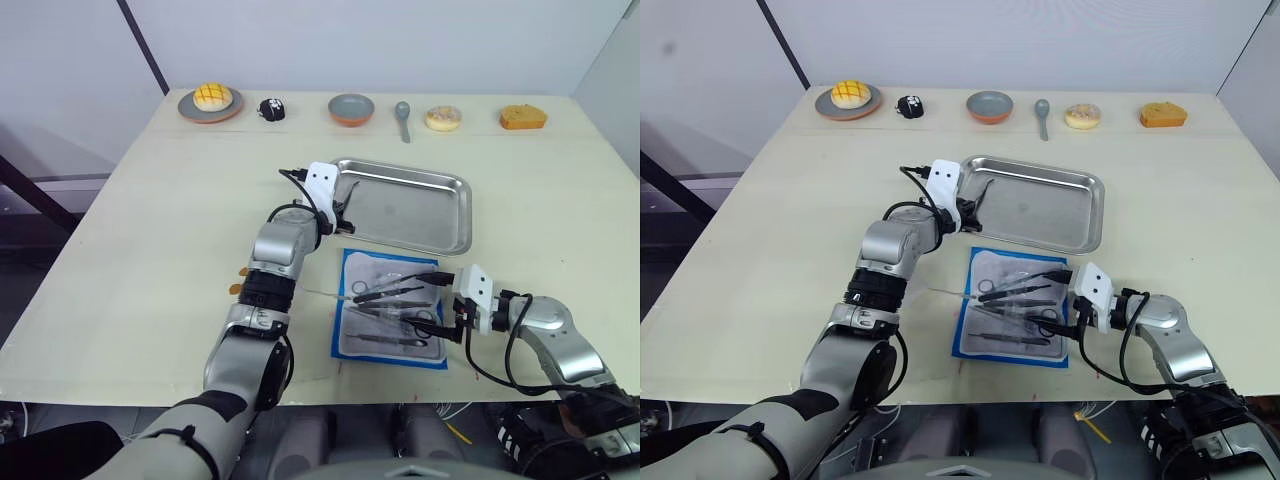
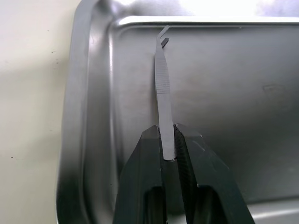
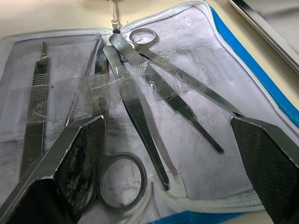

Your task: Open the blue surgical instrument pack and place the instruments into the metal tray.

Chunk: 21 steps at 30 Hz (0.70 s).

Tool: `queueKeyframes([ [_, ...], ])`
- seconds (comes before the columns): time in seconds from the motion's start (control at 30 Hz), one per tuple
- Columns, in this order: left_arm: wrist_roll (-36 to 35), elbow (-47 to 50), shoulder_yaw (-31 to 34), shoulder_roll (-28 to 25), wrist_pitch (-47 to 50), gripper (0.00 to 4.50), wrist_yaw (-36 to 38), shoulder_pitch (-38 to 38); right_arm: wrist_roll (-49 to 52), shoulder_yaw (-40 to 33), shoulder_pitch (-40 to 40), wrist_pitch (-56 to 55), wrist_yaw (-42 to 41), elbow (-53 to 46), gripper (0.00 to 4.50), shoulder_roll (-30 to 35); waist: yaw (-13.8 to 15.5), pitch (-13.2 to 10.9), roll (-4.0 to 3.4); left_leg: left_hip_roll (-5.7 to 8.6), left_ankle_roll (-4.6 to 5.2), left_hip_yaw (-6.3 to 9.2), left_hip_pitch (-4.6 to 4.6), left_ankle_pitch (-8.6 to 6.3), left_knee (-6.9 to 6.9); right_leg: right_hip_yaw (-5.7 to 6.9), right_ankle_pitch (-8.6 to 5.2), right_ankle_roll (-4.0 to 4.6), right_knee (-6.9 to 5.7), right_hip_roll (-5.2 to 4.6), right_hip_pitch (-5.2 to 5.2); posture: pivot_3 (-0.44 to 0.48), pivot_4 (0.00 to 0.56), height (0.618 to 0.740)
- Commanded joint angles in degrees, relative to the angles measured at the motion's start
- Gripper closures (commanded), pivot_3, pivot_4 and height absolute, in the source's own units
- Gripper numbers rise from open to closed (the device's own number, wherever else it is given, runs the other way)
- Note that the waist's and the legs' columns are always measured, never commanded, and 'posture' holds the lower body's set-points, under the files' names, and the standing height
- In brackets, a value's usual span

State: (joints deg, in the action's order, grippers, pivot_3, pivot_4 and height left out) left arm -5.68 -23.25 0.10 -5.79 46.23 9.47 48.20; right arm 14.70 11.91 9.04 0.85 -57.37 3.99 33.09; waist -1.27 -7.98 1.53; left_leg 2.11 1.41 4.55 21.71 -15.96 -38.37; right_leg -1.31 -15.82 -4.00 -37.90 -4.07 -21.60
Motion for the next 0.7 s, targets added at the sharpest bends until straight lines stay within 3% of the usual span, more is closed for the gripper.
queueKeyframes([
  [0.03, 0.36, 0.36, 0.23, -0.19, -0.53, 4.00, -0.46, 1.00, -6.79, 2.87, -3.02, 2.64, 2.85, 6.82, 0.00, 0.70, 0.01, 0.01, 0.01, 0.00, 0.00, 0.00, 0.00, 0.00, 0.00, 0.00, 0.00, 0.00, 0.00, 0.00, 0.00, 0.000, 0.150, 0.740],
  [0.13, 0.77, 0.08, 0.12, -0.29, -0.63, 2.88, -1.21, 0.98, -6.75, 2.81, -3.15, 2.67, 3.00, 6.70, 0.00, 0.67, 0.02, 0.01, 0.00, 0.00, -0.01, 0.00, 0.00, 0.00, 0.00, 0.00, 0.00, 0.00, 0.00, 0.00, 0.00, 0.000, 0.150, 0.740],
  [0.27, 0.61, 0.14, 0.25, -0.18, -0.86, 0.99, -1.78, 1.31, -6.70, 2.69, -3.13, 2.56, 3.05, 6.89, 0.00, 0.73, 0.05, 0.08, -0.01, 0.00, -0.02, 0.00, -0.02, 0.00, 0.01, -0.02, 0.00, 0.00, 0.00, 0.00, 0.00, 0.000, 0.150, 0.740],
  [0.57, -0.93, 3.99, 1.10, 0.35, -5.10, 0.99, -0.25, 1.69, -6.75, 2.73, -3.04, 2.71, 3.21, 6.82, 0.00, 0.65, 0.08, 0.10, -0.02, -0.01, -0.03, -0.02, -0.03, 0.00, 0.03, -0.04, 0.00, 0.01, 0.01, 0.00, 0.00, 0.000, 0.150, 0.740],
  [0.7, -2.30, 5.49, 1.30, -0.17, -12.34, 0.99, 3.69, 1.30, -6.79, 2.81, -2.83, 2.72, 3.28, 6.99, 0.00, 0.45, 0.10, 0.10, -0.02, -0.01, -0.05, -0.02, -0.03, 0.00, 0.03, -0.04, 0.01, 0.01, 0.02, -0.02, 0.00, 0.000, 0.150, 0.740],
])
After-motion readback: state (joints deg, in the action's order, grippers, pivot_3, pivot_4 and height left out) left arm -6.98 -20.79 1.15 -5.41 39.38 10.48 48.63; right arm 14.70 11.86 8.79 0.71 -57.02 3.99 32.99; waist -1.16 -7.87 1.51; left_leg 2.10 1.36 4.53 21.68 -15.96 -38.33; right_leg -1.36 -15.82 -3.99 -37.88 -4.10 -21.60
